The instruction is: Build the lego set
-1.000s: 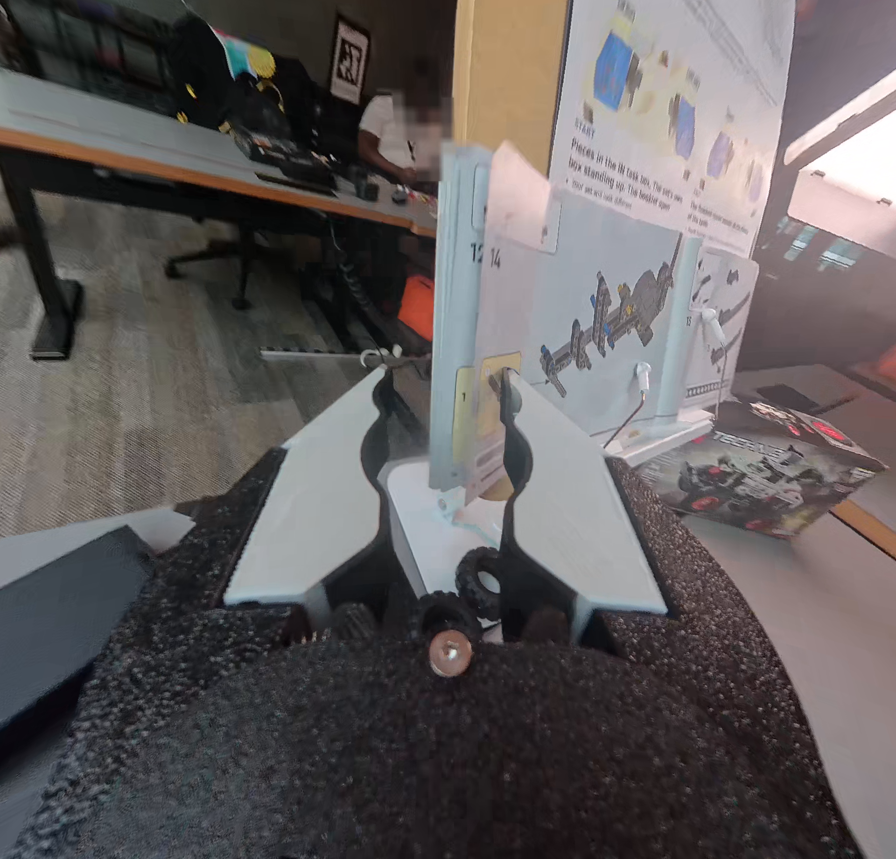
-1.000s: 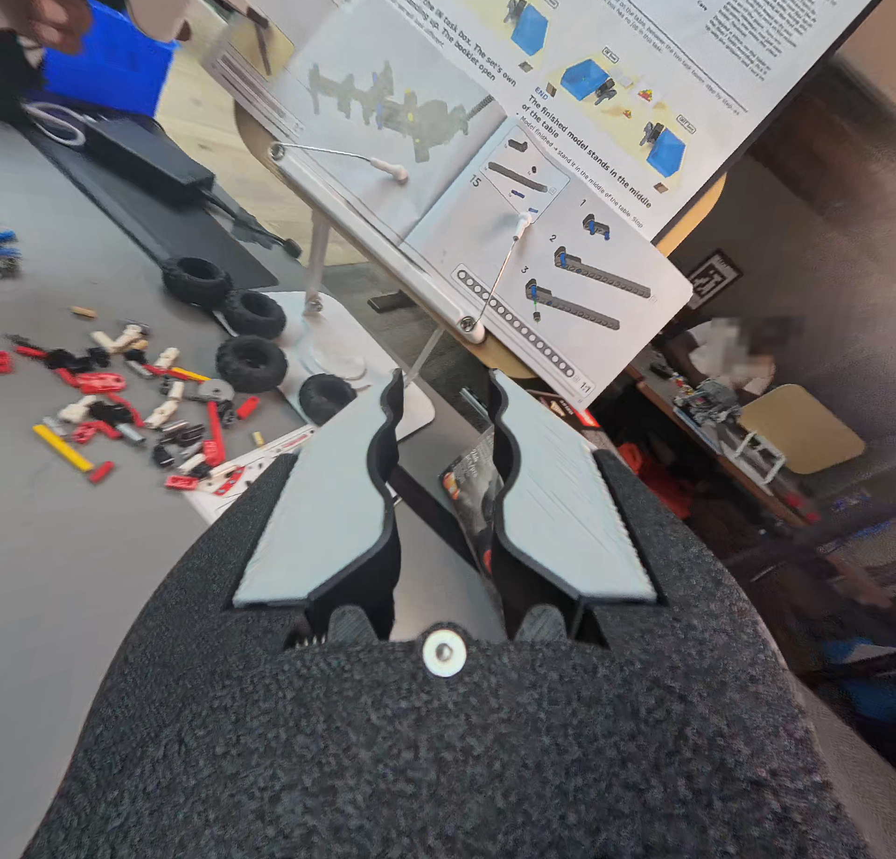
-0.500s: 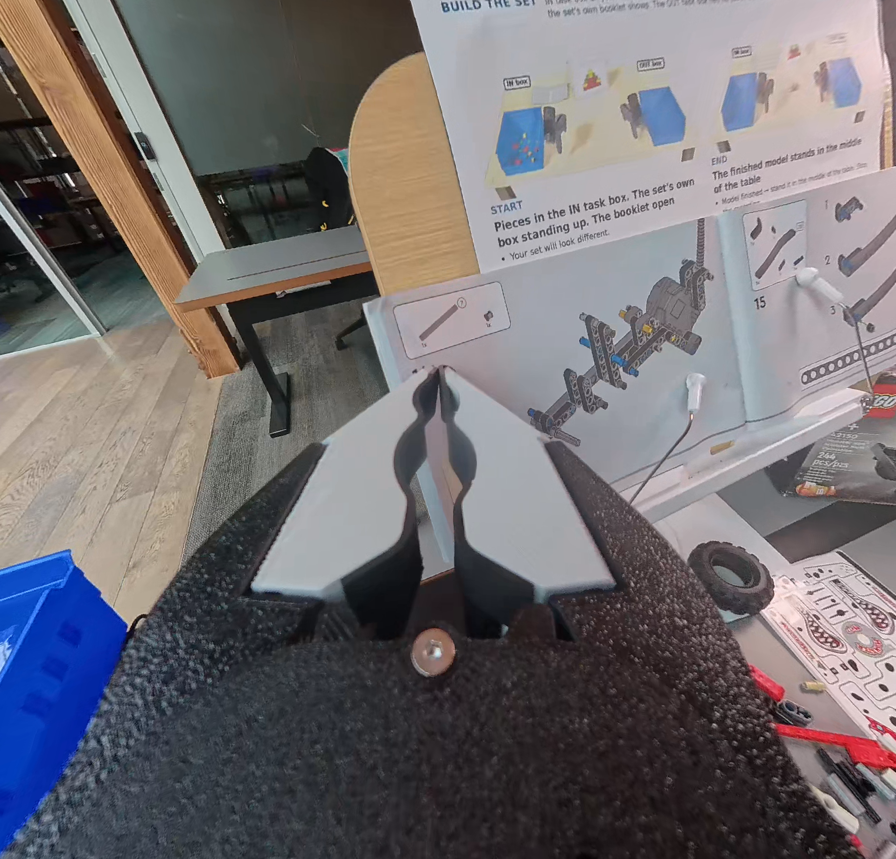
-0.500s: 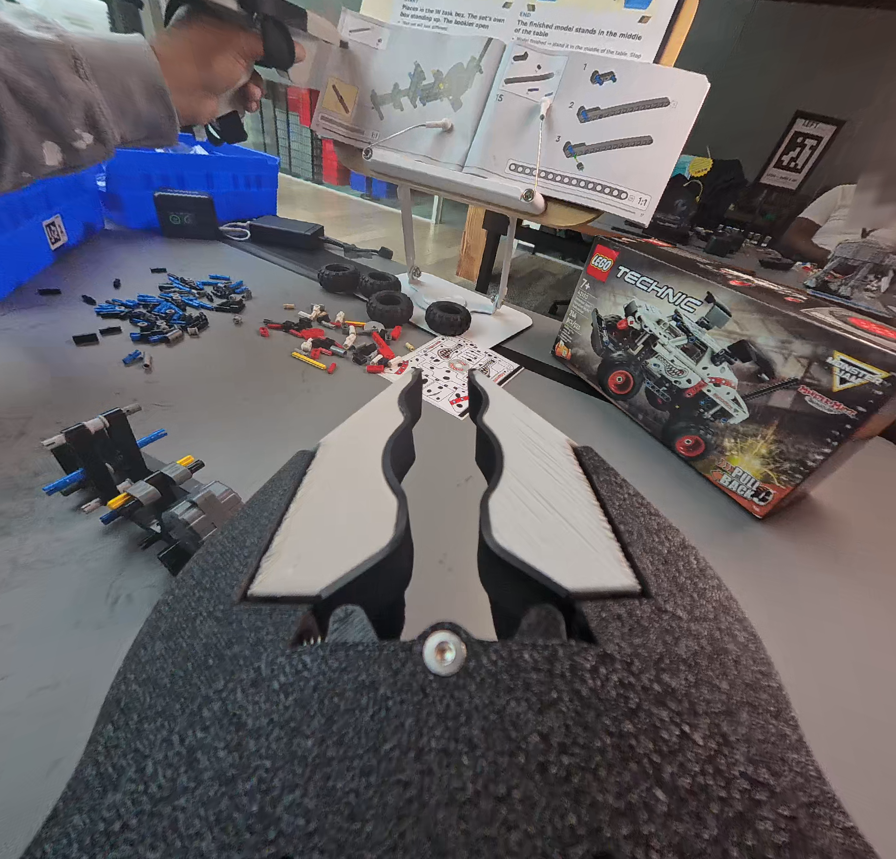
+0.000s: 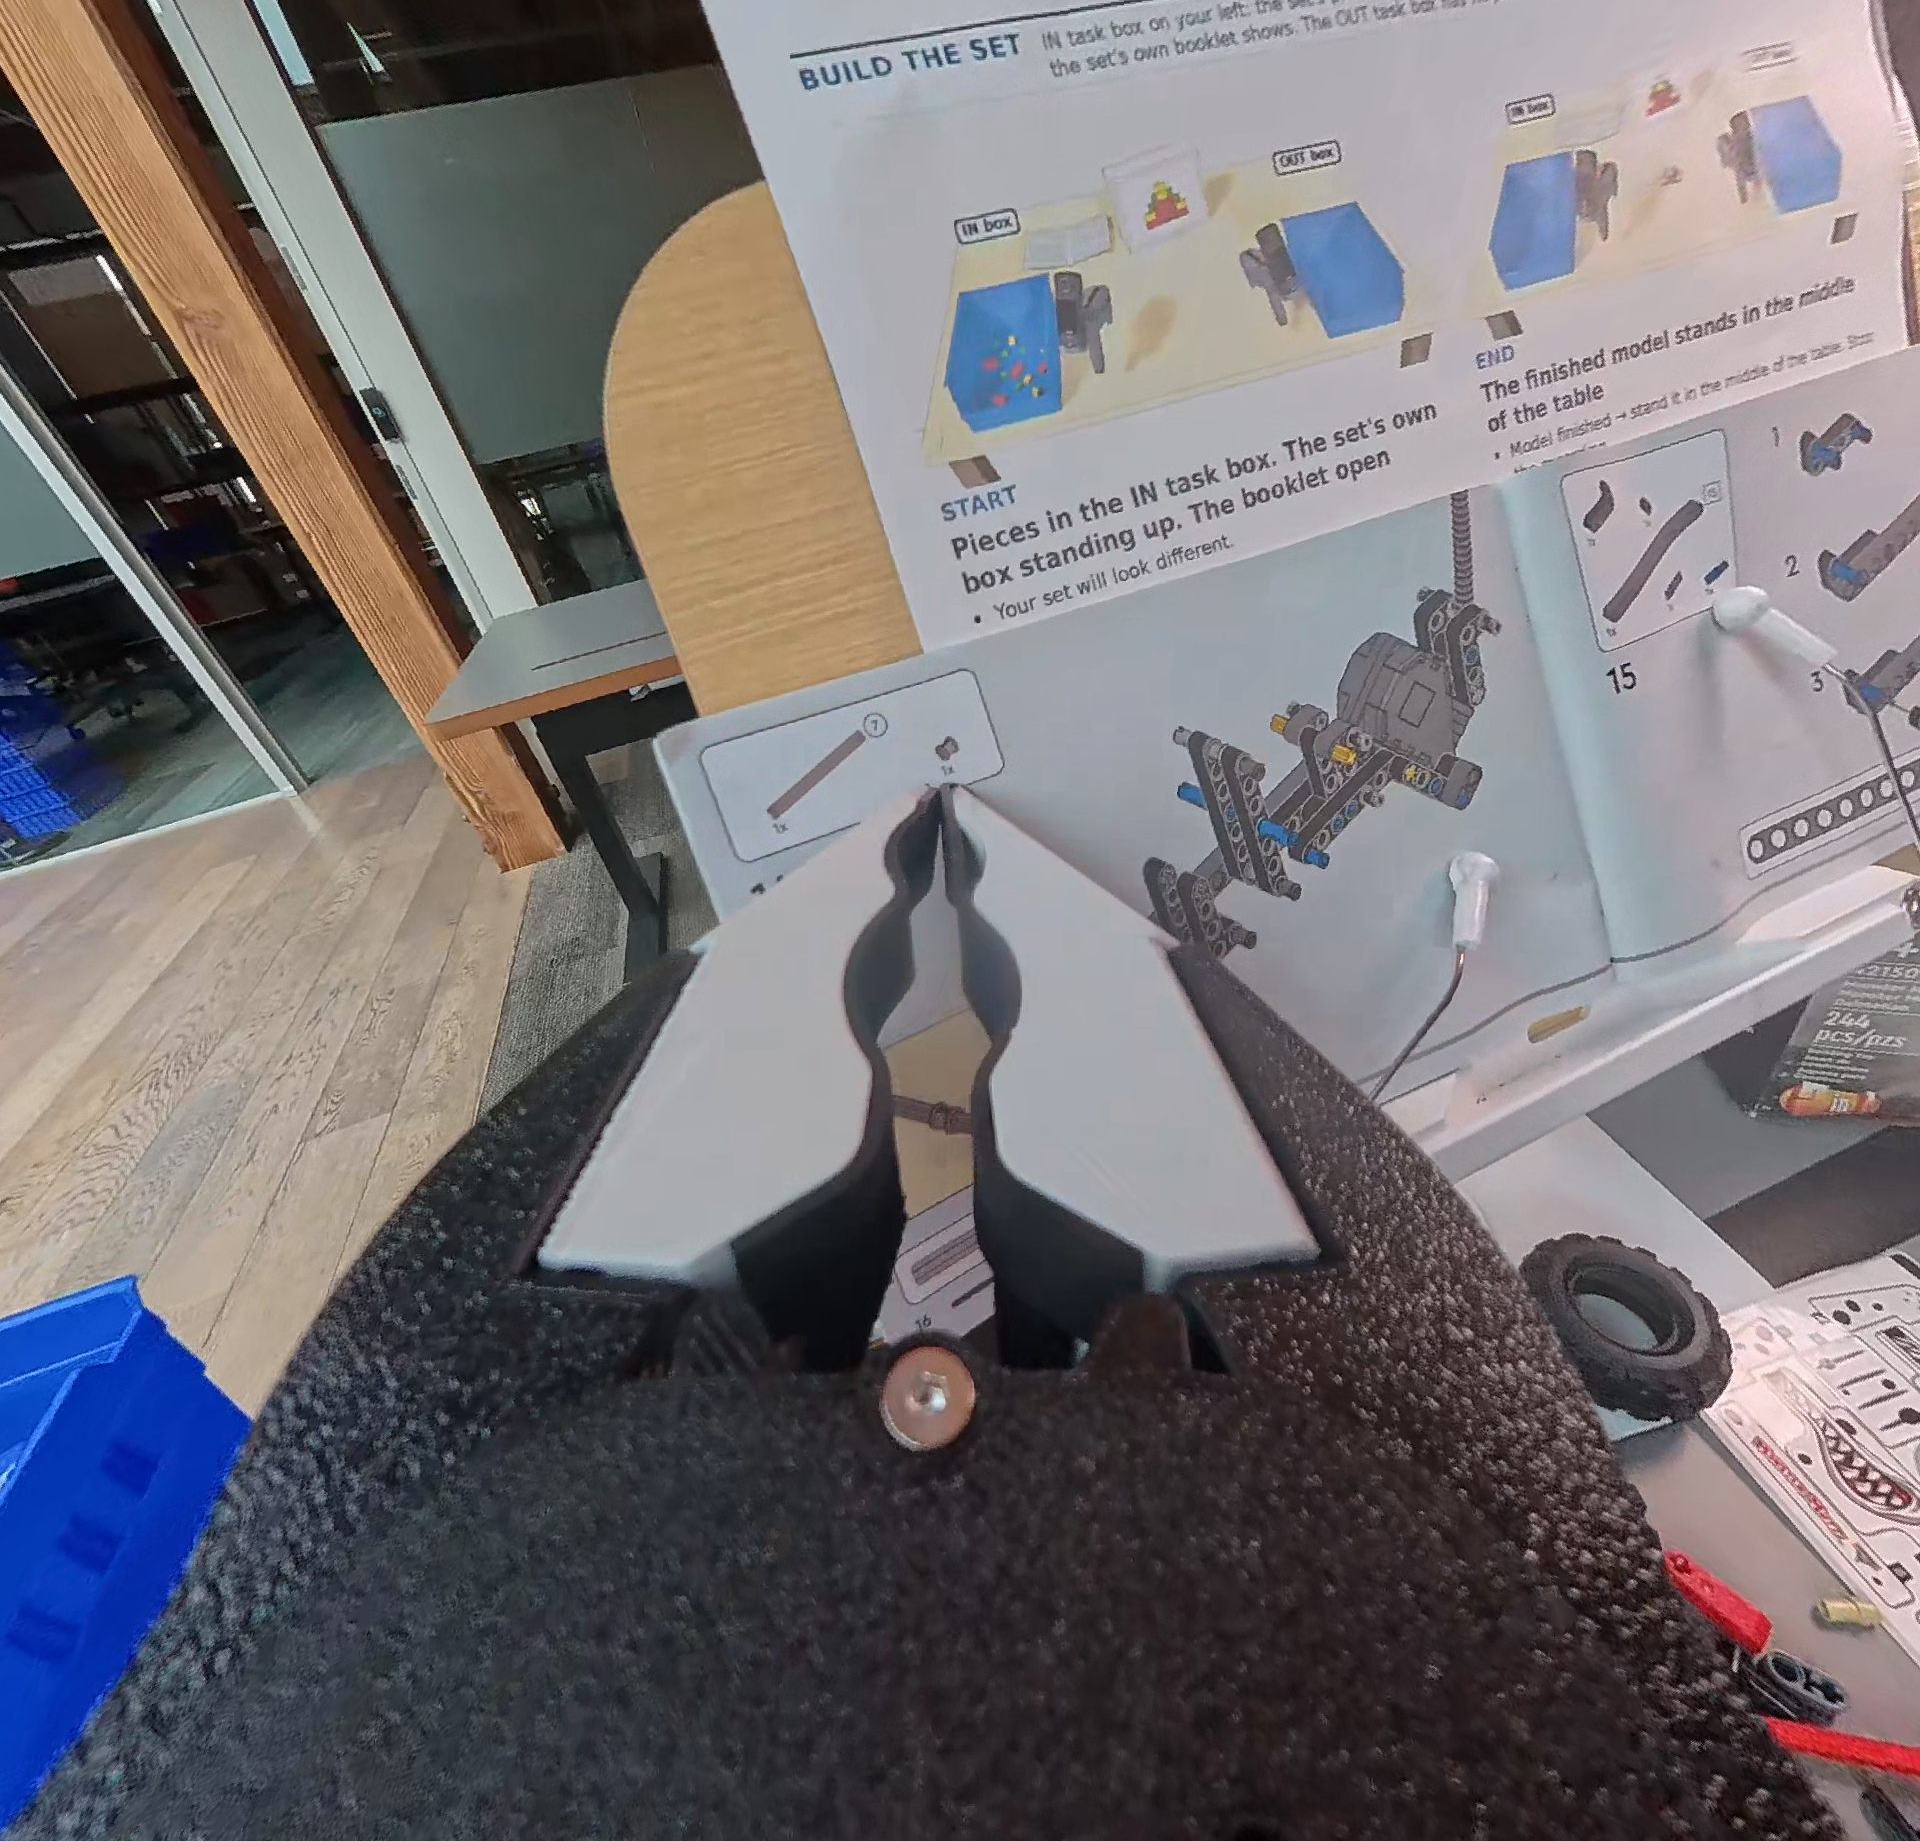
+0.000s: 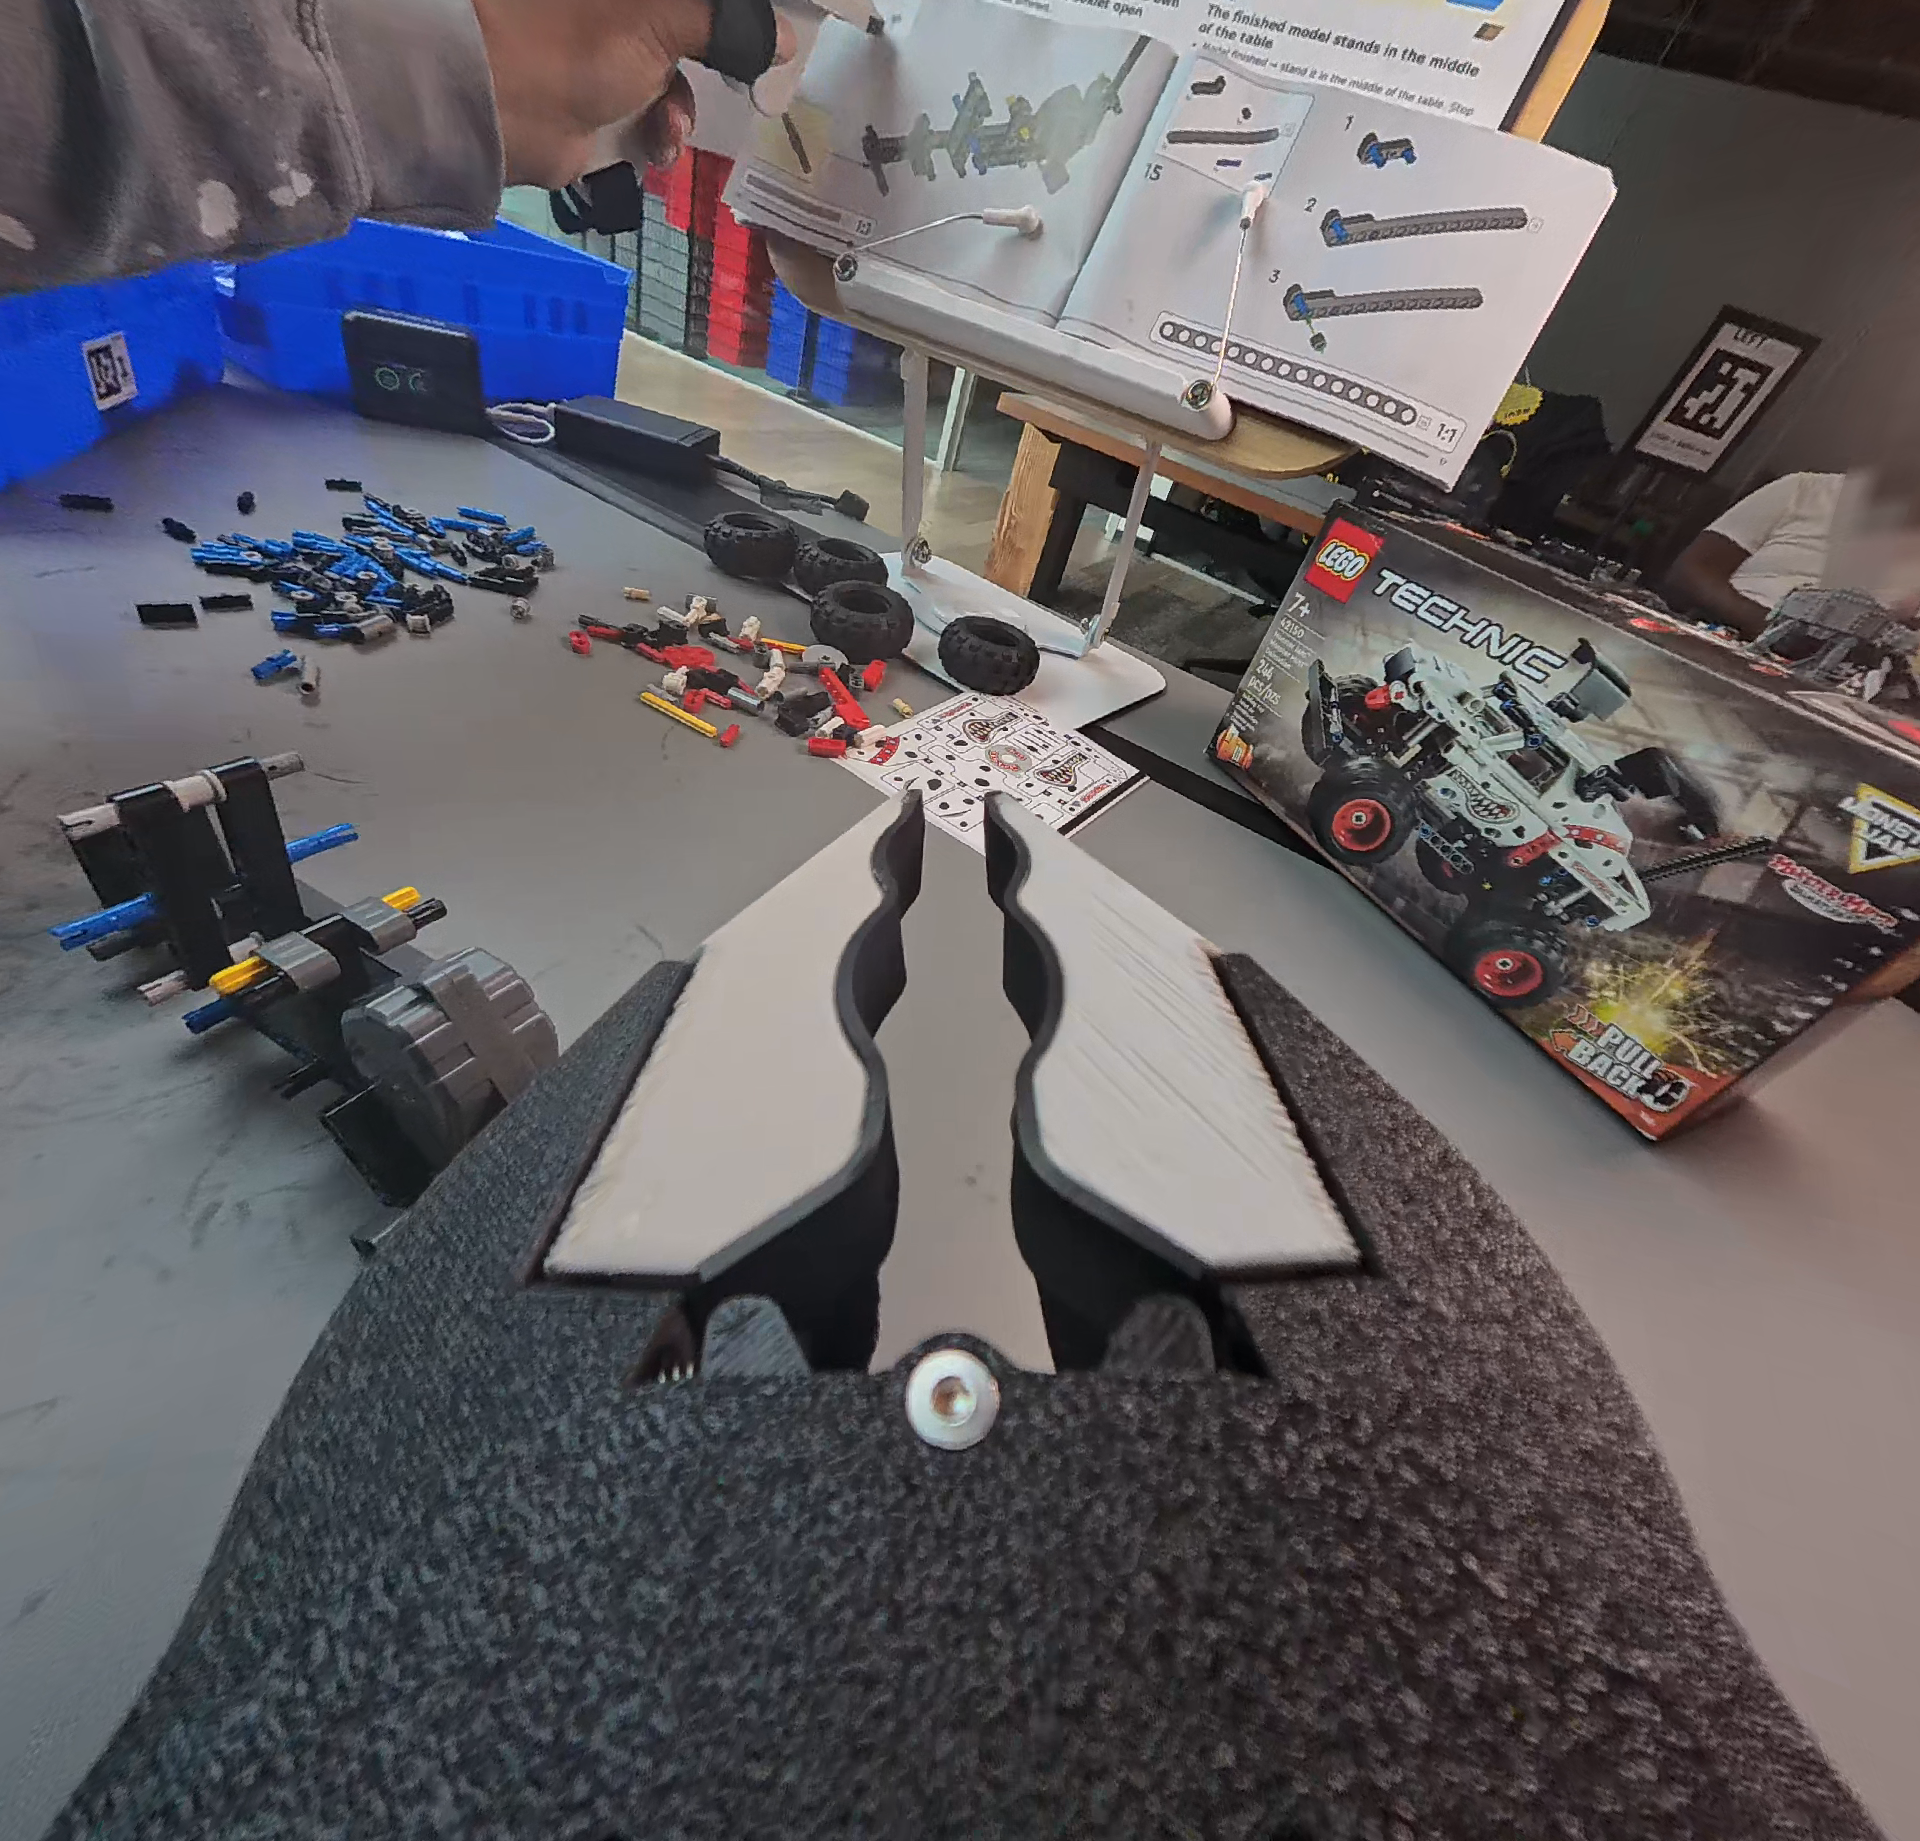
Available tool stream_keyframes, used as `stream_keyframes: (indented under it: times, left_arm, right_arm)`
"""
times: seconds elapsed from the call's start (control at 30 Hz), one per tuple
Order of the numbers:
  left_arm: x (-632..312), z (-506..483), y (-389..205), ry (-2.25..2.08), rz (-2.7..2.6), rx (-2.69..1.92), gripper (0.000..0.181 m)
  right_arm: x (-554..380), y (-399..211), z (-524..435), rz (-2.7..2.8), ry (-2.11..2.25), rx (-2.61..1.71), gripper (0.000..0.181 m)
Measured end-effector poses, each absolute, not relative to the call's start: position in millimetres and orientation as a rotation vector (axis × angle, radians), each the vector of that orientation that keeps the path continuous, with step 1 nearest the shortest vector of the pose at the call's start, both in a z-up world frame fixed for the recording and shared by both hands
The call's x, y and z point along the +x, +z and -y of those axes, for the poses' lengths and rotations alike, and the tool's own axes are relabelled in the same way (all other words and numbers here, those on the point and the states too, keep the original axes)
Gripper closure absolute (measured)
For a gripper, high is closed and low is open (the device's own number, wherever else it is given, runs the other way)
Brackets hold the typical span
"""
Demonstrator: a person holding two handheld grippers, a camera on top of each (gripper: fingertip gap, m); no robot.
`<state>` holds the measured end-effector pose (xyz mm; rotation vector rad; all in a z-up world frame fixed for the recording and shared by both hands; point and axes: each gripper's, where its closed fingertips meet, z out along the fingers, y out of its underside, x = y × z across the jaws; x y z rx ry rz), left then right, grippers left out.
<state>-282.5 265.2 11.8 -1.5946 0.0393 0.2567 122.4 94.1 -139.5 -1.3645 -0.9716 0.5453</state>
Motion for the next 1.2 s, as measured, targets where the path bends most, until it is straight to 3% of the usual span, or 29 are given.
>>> stream_keyframes:
  times: [0.2,0.43,0.7,0.9,1.2]
  left_arm:
    - [-271.0,-260.7,15.2,0.169,-0.033,-1.591,0.178]
    - [-220.8,-183.2,9.7,0.018,-0.307,-1.680,0.166]
    - [-230.6,-84.4,-103.1,0.086,-0.741,-2.218,0.166]
    - [-246.3,-67.0,-197.4,0.071,-0.902,-2.496,0.170]
    - [-242.6,-72.8,-235.8,-0.032,-0.986,-2.610,0.168]
  right_arm:
    - [125.4,-141.1,-98.1,0.944,0.570,-1.389,0.170]
    - [126.9,-137.2,-97.1,0.925,0.599,-1.389,0.170]
    - [119.5,-142.0,-89.0,0.991,0.576,-1.374,0.173]
    - [116.3,-148.0,-85.6,1.031,0.542,-1.373,0.175]
    - [118.9,-154.8,-90.4,1.048,0.502,-1.387,0.177]
